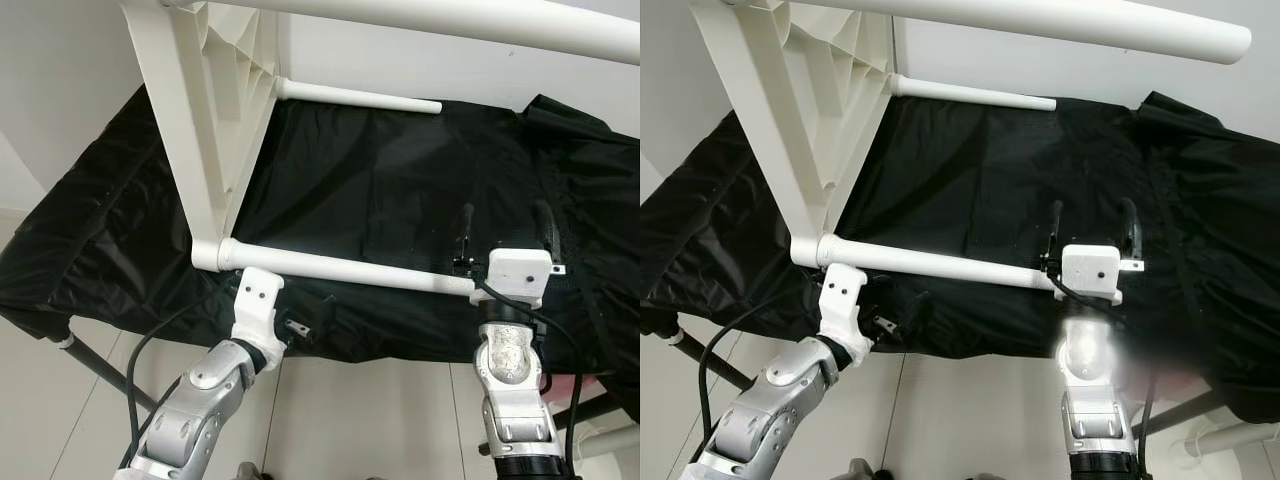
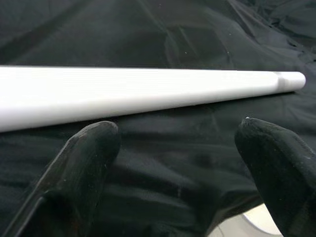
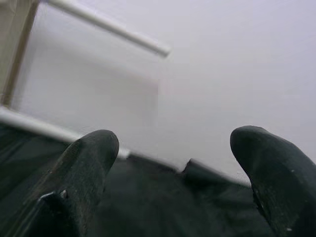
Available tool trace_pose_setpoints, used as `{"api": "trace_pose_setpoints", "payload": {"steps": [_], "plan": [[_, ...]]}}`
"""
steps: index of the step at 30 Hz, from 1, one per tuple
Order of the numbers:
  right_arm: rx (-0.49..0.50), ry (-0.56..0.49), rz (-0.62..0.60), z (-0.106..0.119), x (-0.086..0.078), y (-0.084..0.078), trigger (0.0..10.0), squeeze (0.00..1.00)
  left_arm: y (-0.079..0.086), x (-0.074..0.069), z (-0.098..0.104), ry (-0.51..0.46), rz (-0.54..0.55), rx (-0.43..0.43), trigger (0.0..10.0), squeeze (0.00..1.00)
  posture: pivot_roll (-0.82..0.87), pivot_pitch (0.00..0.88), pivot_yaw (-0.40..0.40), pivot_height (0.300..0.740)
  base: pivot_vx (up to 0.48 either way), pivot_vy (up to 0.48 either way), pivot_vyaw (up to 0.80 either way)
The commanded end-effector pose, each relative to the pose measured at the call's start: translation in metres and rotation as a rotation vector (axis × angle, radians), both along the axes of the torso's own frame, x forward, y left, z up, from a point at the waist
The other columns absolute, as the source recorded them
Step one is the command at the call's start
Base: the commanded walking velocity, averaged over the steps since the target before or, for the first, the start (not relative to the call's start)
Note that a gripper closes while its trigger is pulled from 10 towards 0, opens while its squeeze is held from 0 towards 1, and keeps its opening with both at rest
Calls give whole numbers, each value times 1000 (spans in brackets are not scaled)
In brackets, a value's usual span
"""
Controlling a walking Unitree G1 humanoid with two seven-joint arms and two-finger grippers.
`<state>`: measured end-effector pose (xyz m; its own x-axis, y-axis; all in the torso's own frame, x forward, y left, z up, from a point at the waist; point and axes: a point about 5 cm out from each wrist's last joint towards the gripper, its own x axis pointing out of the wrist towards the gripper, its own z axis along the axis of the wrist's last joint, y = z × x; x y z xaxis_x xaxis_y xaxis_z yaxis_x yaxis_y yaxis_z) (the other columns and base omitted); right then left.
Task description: Building children table
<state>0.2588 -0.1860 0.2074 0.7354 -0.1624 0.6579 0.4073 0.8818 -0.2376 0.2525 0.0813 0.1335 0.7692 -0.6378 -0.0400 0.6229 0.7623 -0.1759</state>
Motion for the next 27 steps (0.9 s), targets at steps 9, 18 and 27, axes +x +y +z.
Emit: {"api": "trace_pose_setpoints", "payload": {"steps": [9, 18, 27], "plan": [[-87, -118, -37, 33, -7, 2, 10000, 0, -6, -3, 4, 19, -80, -15, 10000, 0, -17, 101, -1, 740, 0, 0, 0], [-234, -231, -35, 63, -13, 11, 10000, 0, -11, -6, 2, 14, -120, 28, 10000, 0, -20, 99, -1, 740, 0, 0, 0], [-504, -336, 11, 92, -12, 23, 10000, 0, -12, -4, 1, 23, -120, 38, 10000, 0, -29, 100, 8, 740, 0, 0, 0]]}}
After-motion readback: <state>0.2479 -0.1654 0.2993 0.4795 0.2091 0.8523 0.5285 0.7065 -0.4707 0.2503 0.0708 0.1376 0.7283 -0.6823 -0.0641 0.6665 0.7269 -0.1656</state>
